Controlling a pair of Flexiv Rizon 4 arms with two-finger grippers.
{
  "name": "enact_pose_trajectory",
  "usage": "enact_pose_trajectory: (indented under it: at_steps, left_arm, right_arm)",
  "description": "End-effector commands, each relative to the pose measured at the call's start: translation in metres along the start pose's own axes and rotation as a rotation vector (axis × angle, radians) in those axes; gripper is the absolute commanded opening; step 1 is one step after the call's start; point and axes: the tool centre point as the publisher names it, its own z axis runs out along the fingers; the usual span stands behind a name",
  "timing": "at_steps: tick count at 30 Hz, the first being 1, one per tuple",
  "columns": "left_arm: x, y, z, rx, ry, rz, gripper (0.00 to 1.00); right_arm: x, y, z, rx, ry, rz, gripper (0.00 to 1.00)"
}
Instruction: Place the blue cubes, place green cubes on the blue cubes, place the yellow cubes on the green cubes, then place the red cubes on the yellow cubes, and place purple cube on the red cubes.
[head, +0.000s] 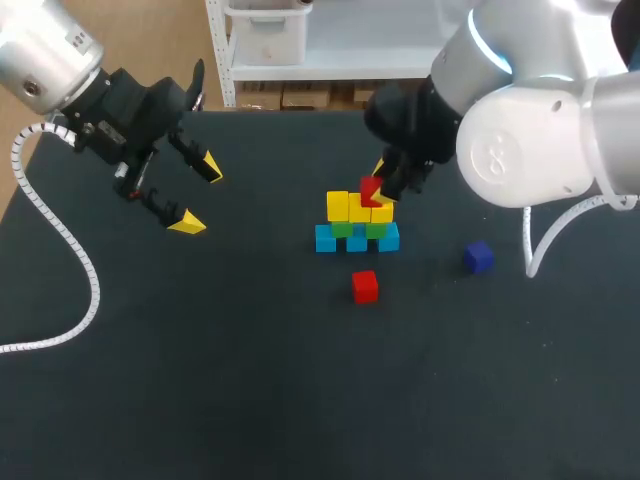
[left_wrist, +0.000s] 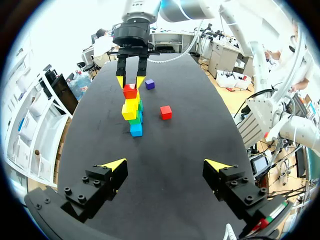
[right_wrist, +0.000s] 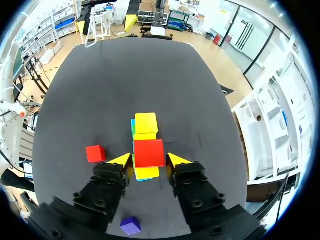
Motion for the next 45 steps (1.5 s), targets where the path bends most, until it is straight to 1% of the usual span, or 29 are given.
enact_pose_trajectory:
  at_steps: [1, 6, 7, 8, 9, 10, 16, 23, 25, 28, 31, 34, 35, 37, 39, 40, 43, 45]
  left_arm:
    - [0.0, 0.002, 0.0, 0.003, 0.0, 0.002, 1.0]
    - [0.0, 0.002, 0.0, 0.003, 0.0, 0.002, 1.0]
    - [0.0, 0.002, 0.0, 0.003, 0.0, 0.002, 1.0]
    - [0.0, 0.002, 0.0, 0.003, 0.0, 0.002, 1.0]
    - [0.0, 0.002, 0.0, 0.003, 0.0, 0.002, 1.0]
    - [0.0, 0.002, 0.0, 0.003, 0.0, 0.002, 1.0]
    - [0.0, 0.002, 0.0, 0.003, 0.0, 0.002, 1.0]
    - [0.0, 0.002, 0.0, 0.003, 0.0, 0.002, 1.0]
    - [0.0, 0.002, 0.0, 0.003, 0.0, 0.002, 1.0]
    - [0.0, 0.002, 0.0, 0.003, 0.0, 0.002, 1.0]
    - [0.0, 0.002, 0.0, 0.003, 0.0, 0.002, 1.0]
    - [0.0, 0.002, 0.0, 0.003, 0.0, 0.002, 1.0]
    - [0.0, 0.002, 0.0, 0.003, 0.0, 0.002, 1.0]
    - [0.0, 0.002, 0.0, 0.003, 0.0, 0.002, 1.0]
    - [0.0, 0.002, 0.0, 0.003, 0.0, 0.002, 1.0]
    - [0.0, 0.002, 0.0, 0.003, 0.0, 0.002, 1.0]
    - [0.0, 0.002, 0.0, 0.003, 0.0, 0.002, 1.0]
    - [0.0, 0.002, 0.0, 0.003, 0.0, 0.002, 1.0]
  right_arm:
    - [0.0, -0.003, 0.002, -0.007, -0.004, 0.0, 0.47]
    - [0.001, -0.003, 0.002, -0.007, -0.004, 0.002, 0.49]
    - [0.001, -0.003, 0.002, -0.007, -0.004, 0.001, 0.61]
    - [0.001, -0.004, 0.001, -0.008, -0.004, 0.001, 0.68]
    - [0.001, -0.004, 0.001, -0.009, -0.006, 0.002, 0.98]
    - [0.001, -0.005, -0.001, -0.008, -0.007, 0.003, 1.0]
    - [0.01, -0.006, -0.015, -0.001, -0.05, 0.027, 1.0]
    - [0.029, -0.003, -0.042, 0.016, -0.115, 0.059, 1.0]
    - [0.036, 0.0, -0.049, 0.009, -0.143, 0.061, 1.0]
    - [0.047, 0.004, -0.059, -0.006, -0.162, 0.053, 1.0]
    - [0.061, 0.008, -0.067, -0.037, -0.246, 0.046, 1.0]
    - [0.075, 0.013, -0.074, -0.054, -0.284, 0.017, 1.0]
    - [0.08, 0.015, -0.076, -0.062, -0.308, 0.008, 1.0]
    - [0.092, 0.017, -0.079, -0.071, -0.373, -0.003, 1.0]
    - [0.104, 0.021, -0.082, -0.071, -0.42, -0.016, 1.0]
    - [0.111, 0.023, -0.084, -0.07, -0.459, -0.017, 1.0]
    - [0.13, 0.028, -0.088, -0.078, -0.536, -0.03, 1.0]
    - [0.142, 0.031, -0.092, -0.083, -0.554, -0.029, 1.0]
